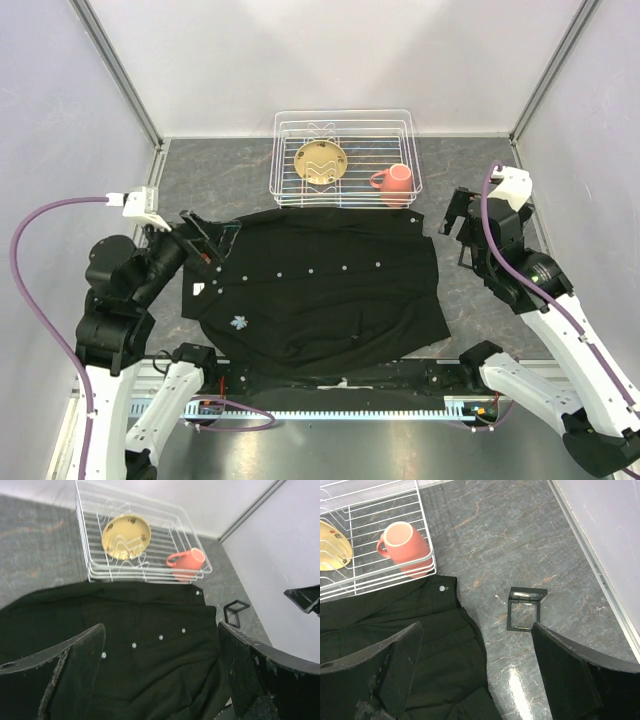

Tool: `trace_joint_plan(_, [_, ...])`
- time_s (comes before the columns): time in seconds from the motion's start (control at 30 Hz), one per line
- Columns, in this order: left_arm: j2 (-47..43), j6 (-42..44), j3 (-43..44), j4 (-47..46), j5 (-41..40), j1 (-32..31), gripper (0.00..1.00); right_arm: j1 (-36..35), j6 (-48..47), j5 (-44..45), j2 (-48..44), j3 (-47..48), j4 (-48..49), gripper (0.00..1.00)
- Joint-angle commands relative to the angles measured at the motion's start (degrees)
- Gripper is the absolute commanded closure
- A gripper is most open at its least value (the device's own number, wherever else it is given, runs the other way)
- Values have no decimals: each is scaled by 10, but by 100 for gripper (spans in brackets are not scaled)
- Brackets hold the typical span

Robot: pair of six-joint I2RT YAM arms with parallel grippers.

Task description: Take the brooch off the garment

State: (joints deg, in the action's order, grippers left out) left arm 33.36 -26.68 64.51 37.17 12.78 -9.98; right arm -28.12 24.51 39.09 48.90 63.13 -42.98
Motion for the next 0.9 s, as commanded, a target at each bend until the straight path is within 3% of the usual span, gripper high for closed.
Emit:
trace_joint_plan(0.0, [13, -48, -38, 37, 33, 3, 2, 2, 8, -20, 1, -7, 24, 2])
trace_joint_plan(0.23, [14, -98, -126, 57, 65, 3, 10, -8, 75, -182, 64, -54, 74, 2])
trace_joint_plan(0.37, [12, -138, -153, 96, 34, 3, 15, -75, 112, -274, 91, -115, 193, 2])
trace_joint_plan(0.4, [9, -152, -157, 105, 10, 3, 21, -93, 121, -281, 95, -128, 213, 2])
trace_joint_plan(0.57, [-27, -217, -198, 156, -63, 3, 23, -226, 173, -263, 159, -177, 321, 2])
trace_joint_plan(0.7, [-67, -316, -235, 199, -145, 3, 27, -323, 179, -227, 239, -167, 381, 2])
trace_joint_plan(0.87, [-88, -367, -263, 231, -163, 3, 34, -424, 186, -226, 365, -126, 471, 3])
